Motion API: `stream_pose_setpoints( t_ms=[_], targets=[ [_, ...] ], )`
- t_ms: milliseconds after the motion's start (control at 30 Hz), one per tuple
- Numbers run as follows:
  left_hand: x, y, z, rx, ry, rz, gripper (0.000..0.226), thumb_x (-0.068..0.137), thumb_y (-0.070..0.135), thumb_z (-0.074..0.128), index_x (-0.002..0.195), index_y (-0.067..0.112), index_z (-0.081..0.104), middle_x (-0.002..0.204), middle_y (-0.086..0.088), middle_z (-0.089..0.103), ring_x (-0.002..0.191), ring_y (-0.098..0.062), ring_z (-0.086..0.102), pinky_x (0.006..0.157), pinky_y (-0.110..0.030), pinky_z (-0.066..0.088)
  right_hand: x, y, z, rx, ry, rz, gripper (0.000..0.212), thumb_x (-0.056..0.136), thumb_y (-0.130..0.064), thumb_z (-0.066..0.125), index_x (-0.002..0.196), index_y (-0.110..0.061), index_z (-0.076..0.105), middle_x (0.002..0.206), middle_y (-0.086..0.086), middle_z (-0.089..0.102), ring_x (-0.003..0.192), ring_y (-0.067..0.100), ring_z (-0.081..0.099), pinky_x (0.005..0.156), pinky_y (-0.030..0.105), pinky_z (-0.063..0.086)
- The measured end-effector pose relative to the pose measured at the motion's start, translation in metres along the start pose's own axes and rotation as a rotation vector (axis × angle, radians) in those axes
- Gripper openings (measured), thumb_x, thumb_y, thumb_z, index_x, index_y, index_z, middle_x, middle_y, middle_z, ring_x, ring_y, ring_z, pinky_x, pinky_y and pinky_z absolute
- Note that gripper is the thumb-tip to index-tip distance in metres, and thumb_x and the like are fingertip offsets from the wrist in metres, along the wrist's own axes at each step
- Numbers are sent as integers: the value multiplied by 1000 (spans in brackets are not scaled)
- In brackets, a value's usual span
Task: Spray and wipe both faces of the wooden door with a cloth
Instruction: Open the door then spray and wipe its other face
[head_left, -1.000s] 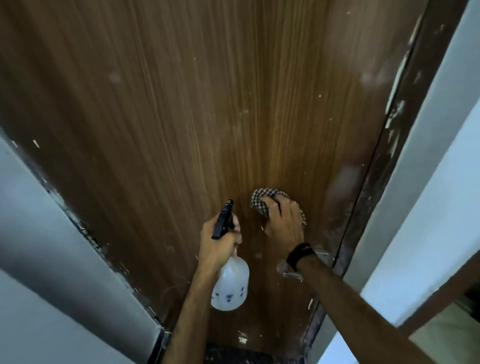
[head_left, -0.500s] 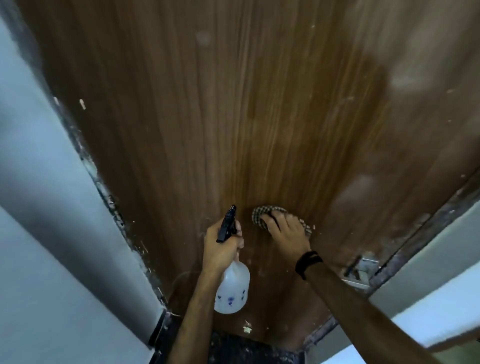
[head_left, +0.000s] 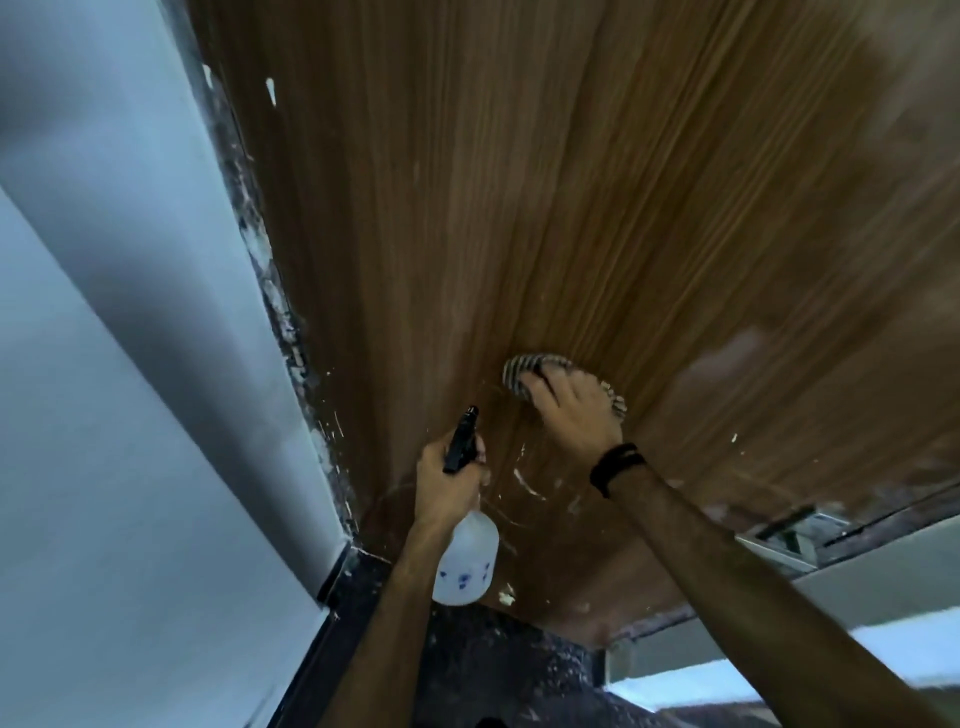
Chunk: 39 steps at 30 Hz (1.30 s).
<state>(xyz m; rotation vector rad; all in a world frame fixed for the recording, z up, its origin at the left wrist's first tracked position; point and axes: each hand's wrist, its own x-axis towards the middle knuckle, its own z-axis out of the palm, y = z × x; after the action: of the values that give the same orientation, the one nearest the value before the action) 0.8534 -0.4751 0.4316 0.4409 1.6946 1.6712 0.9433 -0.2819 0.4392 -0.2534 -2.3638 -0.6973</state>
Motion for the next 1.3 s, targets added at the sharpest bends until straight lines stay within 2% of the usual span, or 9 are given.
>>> stream_pose_setpoints(
  t_ms=[67,167,333,467,767,900,1033,1200,1300],
  targets=[
    [2,-8,-5,7,8,-26,25,84,-18,55,85,6,62,62,-6,56,44,-18,45,46,-28,41,-30,-9,13,-8,-130,-105,38,87,-13,44,126,-11,49,118,13,44,87,28,48,74,39,40],
    [4,-18,-12,2,23,-57,24,85,-16,54,86,6,62,63,-7,55,45,-19,43,46,-28,40,-48,-19,13,44,-213,-46,43,84,-27,40,120,-11,57,113,10,50,87,27,48,74,40,46],
    [9,-24,-17,9,75,-74,22,90,-14,49,91,4,62,55,-1,56,45,-19,42,47,-29,40,11,-31,10,91,-85,60,39,86,-10,50,124,-11,58,107,11,59,84,26,44,72,39,41],
    [13,-24,-16,50,91,-98,23,89,-13,48,89,6,61,56,-2,55,49,-21,42,48,-30,39,55,-46,19,107,-5,51,36,91,-21,55,126,-15,54,112,9,60,83,24,50,72,38,44],
    [7,-53,-3,122,140,-219,24,86,-14,50,81,6,62,55,-7,54,40,-18,43,43,-26,38,-44,-61,69,126,-366,-249,38,92,-14,41,122,-9,62,112,11,53,86,27,50,76,37,37],
    [2,-61,-10,115,169,-265,22,88,-13,51,83,5,63,57,-9,56,38,-17,44,43,-27,39,-3,-63,50,202,-267,-164,39,80,-13,54,118,-12,63,105,9,59,86,25,50,73,36,40],
    [11,-54,-27,113,181,-253,24,86,-15,50,81,4,63,56,-8,55,39,-16,44,42,-23,38,52,-73,45,216,-155,-100,39,90,-11,46,127,-12,58,109,7,57,89,25,54,74,38,44],
    [27,-52,-63,100,164,-235,28,84,-15,49,78,8,64,58,-7,57,44,-20,44,46,-27,39,48,-98,75,40,-294,-422,41,90,-11,39,120,-13,67,103,7,57,85,25,49,73,36,39],
    [39,-46,-87,84,179,-242,27,84,-14,49,81,8,63,55,-7,57,42,-21,43,43,-26,38,39,-109,93,21,-398,-575,33,82,-18,56,109,-11,72,108,11,57,92,28,45,76,37,38]
  ],
)
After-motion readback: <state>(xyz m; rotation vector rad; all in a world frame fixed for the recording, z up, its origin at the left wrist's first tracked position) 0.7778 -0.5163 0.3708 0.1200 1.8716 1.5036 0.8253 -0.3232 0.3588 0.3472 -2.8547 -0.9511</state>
